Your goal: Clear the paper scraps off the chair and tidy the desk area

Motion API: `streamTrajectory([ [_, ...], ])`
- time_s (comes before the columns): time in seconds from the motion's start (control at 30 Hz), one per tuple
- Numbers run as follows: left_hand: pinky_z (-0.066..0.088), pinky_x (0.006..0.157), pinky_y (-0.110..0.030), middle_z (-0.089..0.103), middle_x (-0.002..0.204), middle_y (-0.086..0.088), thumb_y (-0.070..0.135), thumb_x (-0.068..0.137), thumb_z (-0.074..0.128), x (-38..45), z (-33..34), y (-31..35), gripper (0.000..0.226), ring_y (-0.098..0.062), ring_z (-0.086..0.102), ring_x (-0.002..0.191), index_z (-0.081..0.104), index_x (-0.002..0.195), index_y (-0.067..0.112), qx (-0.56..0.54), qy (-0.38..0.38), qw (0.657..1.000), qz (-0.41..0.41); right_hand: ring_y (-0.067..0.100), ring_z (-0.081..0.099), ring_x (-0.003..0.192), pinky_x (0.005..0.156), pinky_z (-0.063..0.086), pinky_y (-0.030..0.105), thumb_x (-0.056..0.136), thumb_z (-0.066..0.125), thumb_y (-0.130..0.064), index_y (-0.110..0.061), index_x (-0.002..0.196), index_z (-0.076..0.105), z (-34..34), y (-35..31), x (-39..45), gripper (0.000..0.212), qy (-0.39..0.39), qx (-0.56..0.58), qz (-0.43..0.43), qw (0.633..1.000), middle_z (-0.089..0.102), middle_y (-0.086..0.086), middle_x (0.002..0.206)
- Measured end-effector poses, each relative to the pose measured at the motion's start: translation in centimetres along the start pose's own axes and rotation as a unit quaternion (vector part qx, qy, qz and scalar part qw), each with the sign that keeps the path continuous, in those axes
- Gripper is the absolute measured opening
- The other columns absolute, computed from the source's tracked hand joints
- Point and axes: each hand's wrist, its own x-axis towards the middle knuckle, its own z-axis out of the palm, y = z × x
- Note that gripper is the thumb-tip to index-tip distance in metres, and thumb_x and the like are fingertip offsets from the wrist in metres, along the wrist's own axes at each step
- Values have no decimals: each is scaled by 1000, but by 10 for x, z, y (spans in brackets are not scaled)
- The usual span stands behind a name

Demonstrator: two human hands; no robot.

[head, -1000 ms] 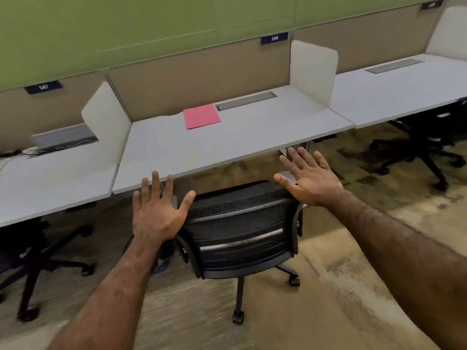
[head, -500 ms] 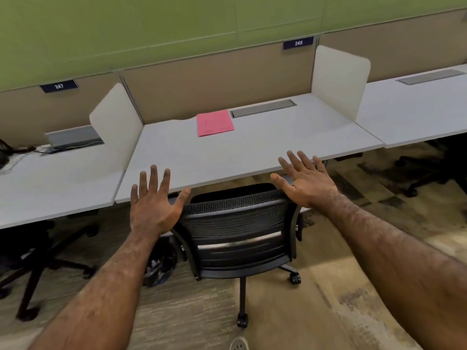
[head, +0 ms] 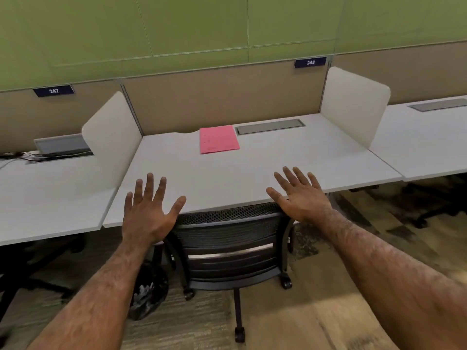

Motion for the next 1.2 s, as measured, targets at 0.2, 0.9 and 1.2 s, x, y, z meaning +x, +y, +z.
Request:
streamTrajectory([
  [0.2,-7,120,-41,-18,159,11,84,80,5,48,9,-9,83,-13,-16,147,-4,151,42,-4,-10,1000,4,10,-17,146,115,-16,42,73,-12,-87,-41,151,-5,6,-5,50,91,-20,-2,-3,1000,-13,-12,161],
  [0.9,1,120,-45,-11,161,5,85,80,4,134,38,-27,86,-18,-7,149,-1,152,38,-14,-20,1000,9,13,-13,148,117,-13,44,72,-14,-87,-41,152,-2,15,-7,149,93,-20,-11,-16,1000,-8,-9,162],
  [1.2,1,121,-45,-10,162,7,89,71,-6,135,27,-27,97,-16,-9,149,0,152,36,-7,-94,996,0,12,-12,148,118,-12,42,69,-15,-87,-38,153,2,3,-17,145,98,-29,-5,-17,999,-5,-7,163],
])
